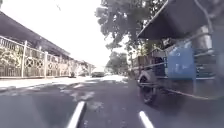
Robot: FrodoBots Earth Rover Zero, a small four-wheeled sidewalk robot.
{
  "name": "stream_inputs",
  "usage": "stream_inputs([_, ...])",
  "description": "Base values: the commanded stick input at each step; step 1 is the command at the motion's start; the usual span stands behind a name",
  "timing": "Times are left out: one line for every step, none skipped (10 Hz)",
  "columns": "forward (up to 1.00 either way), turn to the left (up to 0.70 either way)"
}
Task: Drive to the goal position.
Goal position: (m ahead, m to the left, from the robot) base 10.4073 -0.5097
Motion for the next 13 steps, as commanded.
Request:
stream_inputs([0.85, 0.0])
stream_inputs([0.85, 0.0])
stream_inputs([0.85, 0.0])
stream_inputs([0.85, 0.0])
stream_inputs([0.85, 0.0])
stream_inputs([0.85, 0.0])
stream_inputs([0.85, 0.0])
stream_inputs([0.85, 0.0])
stream_inputs([0.85, 0.0])
stream_inputs([0.85, 0.0])
stream_inputs([0.85, -0.01])
stream_inputs([0.85, -0.13])
stream_inputs([0.85, -0.25])
